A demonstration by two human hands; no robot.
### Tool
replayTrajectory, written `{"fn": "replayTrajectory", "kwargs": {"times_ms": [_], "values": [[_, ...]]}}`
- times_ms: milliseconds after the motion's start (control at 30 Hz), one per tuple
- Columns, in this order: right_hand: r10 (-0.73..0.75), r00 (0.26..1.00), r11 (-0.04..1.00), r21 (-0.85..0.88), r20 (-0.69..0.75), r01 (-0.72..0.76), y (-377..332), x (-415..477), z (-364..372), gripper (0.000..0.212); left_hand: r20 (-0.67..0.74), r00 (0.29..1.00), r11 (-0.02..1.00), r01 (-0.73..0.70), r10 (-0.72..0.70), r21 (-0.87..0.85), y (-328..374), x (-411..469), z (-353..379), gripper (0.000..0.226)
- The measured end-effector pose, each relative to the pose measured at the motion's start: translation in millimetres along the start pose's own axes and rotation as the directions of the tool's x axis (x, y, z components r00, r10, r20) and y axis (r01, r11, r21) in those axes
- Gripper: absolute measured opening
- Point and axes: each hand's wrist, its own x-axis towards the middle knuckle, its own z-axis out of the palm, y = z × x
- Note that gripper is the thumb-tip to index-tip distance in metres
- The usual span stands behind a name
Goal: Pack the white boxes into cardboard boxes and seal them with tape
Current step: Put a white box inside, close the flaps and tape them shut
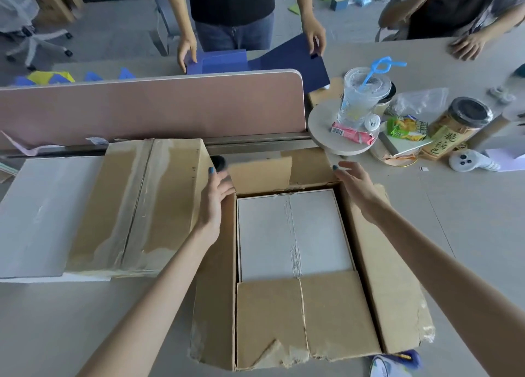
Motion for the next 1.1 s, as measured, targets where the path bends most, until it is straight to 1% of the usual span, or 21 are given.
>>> {"fn": "replayTrajectory", "kwargs": {"times_ms": [67, 133, 167, 200, 267, 300, 333, 433, 533, 600, 667, 700, 767, 833, 933, 1000, 1033, 1100], "values": [[0.001, 1.000, 1.000, -0.011, 0.029, -0.001, 0.6, 0.6, -2.2, 0.043, 0.092, 0.995, 0.995, -0.033, 0.025, 0.092, -0.5, -4.0, -4.9, 0.048], [-0.004, 0.999, 0.999, -0.039, 0.035, 0.005, 2.2, 0.8, -2.6, 0.047, 0.166, 0.984, 0.973, -0.096, 0.061, 0.209, -2.7, -6.5, -9.4, 0.028], [-0.005, 1.000, 0.998, -0.055, 0.028, 0.007, 3.5, 0.9, -2.5, 0.048, 0.203, 0.974, 0.946, -0.153, 0.096, 0.286, -6.7, -5.9, -12.6, 0.024], [-0.006, 1.000, 0.997, -0.073, 0.018, 0.008, 5.1, 1.1, -2.6, 0.049, 0.246, 0.960, 0.910, -0.220, 0.137, 0.352, -9.0, -7.0, -13.9, 0.031], [-0.006, 1.000, 0.996, -0.093, 0.010, 0.007, 6.9, 0.9, -3.2, 0.050, 0.315, 0.930, 0.789, -0.335, 0.190, 0.514, -17.4, -6.5, -18.0, 0.045], [-0.007, 1.000, 0.995, -0.098, 0.011, 0.008, 6.8, 0.4, -3.5, 0.051, 0.326, 0.926, 0.749, -0.350, 0.189, 0.562, -21.0, -5.7, -20.2, 0.046], [-0.005, 1.000, 0.995, -0.100, 0.013, 0.006, 7.1, 0.2, -3.7, 0.051, 0.312, 0.933, 0.733, -0.339, 0.179, 0.590, -24.1, -4.3, -23.1, 0.045], [0.003, 1.000, 0.993, -0.118, 0.009, -0.002, 7.1, -0.3, -4.1, 0.050, 0.301, 0.946, 0.702, -0.297, 0.123, 0.647, -26.3, 0.3, -32.4, 0.038], [0.010, 0.998, 0.989, -0.145, -0.067, -0.019, 7.7, -0.6, -5.3, 0.045, 0.339, 0.933, 0.655, -0.330, 0.119, 0.680, -21.9, -0.8, -33.2, 0.034], [0.028, 0.995, 0.995, -0.089, -0.099, -0.037, 5.6, -2.8, -5.2, 0.035, 0.350, 0.927, 0.651, -0.348, 0.133, 0.675, -22.9, -2.8, -32.9, 0.033], [0.032, 0.995, 0.999, -0.032, -0.094, -0.035, 3.9, -6.2, -4.8, 0.029, 0.359, 0.924, 0.663, -0.353, 0.135, 0.660, -26.9, -4.2, -35.7, 0.033], [0.022, 0.996, 0.999, -0.036, -0.086, -0.025, 3.3, -7.6, -4.9, 0.025, 0.363, 0.922, 0.672, -0.354, 0.134, 0.651, -28.6, -4.2, -37.2, 0.033], [-0.039, 0.997, 0.995, -0.091, -0.065, 0.033, 2.7, -11.8, -8.1, 0.014, 0.374, 0.918, 0.681, -0.356, 0.129, 0.640, -28.3, -4.4, -39.5, 0.033], [-0.088, 0.994, 0.985, -0.155, -0.065, 0.077, 2.8, -16.0, -13.4, 0.008, 0.382, 0.917, 0.686, -0.353, 0.118, 0.636, -24.5, -5.6, -40.2, 0.034], [-0.154, 0.986, 0.961, -0.241, -0.064, 0.134, 3.2, -26.0, -18.5, 0.003, 0.373, 0.927, 0.648, -0.308, 0.040, 0.696, -17.7, -6.9, -42.2, 0.031], [-0.194, 0.980, 0.941, -0.291, -0.050, 0.172, 5.4, -30.3, -19.7, 0.002, 0.332, 0.943, 0.633, -0.253, -0.008, 0.732, -14.9, -6.1, -42.7, 0.029], [-0.209, 0.977, 0.924, -0.337, -0.048, 0.181, 5.5, -32.9, -20.2, 0.005, 0.317, 0.948, 0.609, -0.242, -0.017, 0.756, -13.9, -5.5, -42.2, 0.031], [-0.244, 0.969, 0.871, -0.450, -0.046, 0.198, 6.6, -35.7, -21.0, 0.018, 0.322, 0.947, 0.508, -0.270, -0.016, 0.818, -14.8, -2.7, -42.3, 0.031]]}}
